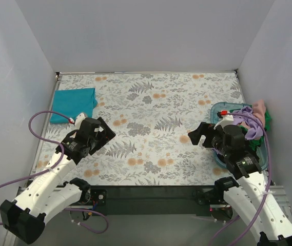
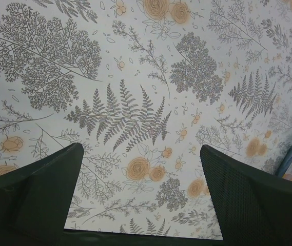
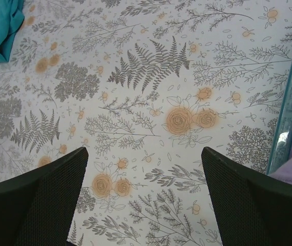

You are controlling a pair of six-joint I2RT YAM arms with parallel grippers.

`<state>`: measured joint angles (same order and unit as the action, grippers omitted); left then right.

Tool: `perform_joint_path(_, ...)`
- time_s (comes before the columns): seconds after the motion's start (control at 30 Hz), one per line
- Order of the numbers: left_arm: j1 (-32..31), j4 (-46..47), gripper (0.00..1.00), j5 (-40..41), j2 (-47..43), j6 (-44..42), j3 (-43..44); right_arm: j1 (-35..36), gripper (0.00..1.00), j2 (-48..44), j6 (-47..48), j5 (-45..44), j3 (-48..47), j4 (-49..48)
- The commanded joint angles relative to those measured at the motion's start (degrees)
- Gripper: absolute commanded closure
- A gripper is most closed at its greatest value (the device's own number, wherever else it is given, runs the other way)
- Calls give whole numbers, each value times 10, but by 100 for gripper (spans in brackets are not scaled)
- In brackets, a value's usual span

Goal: Fold and stack the t-shirts
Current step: Grab the tshirt from the pile

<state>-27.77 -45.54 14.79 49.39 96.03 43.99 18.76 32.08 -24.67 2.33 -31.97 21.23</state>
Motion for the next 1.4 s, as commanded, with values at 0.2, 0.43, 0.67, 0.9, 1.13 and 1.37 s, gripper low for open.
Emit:
perform_joint_path(0.2,-2,-4,2,10,-18,0,8,-1,2,57,43,-65,-149,104)
perform_joint_path(0.43,-2,0,2,9,-12,-5,6,-6,2,130,-13,-419,-258,264)
perform_joint_path(0.67,-2,12,2,-1,-4,-12,4,-82,2,221,5,-502,-324,318)
perform_joint_path(0.9,-2,22,2,-14,-2,-18,0,-309,1,346,69,-320,-385,276)
perform_joint_path(1.13,-2,29,2,-20,2,-23,2,-406,14,410,87,-166,-358,224)
perform_joint_path(1.37,-2,25,2,-20,4,-23,2,-417,64,400,94,-67,-325,181)
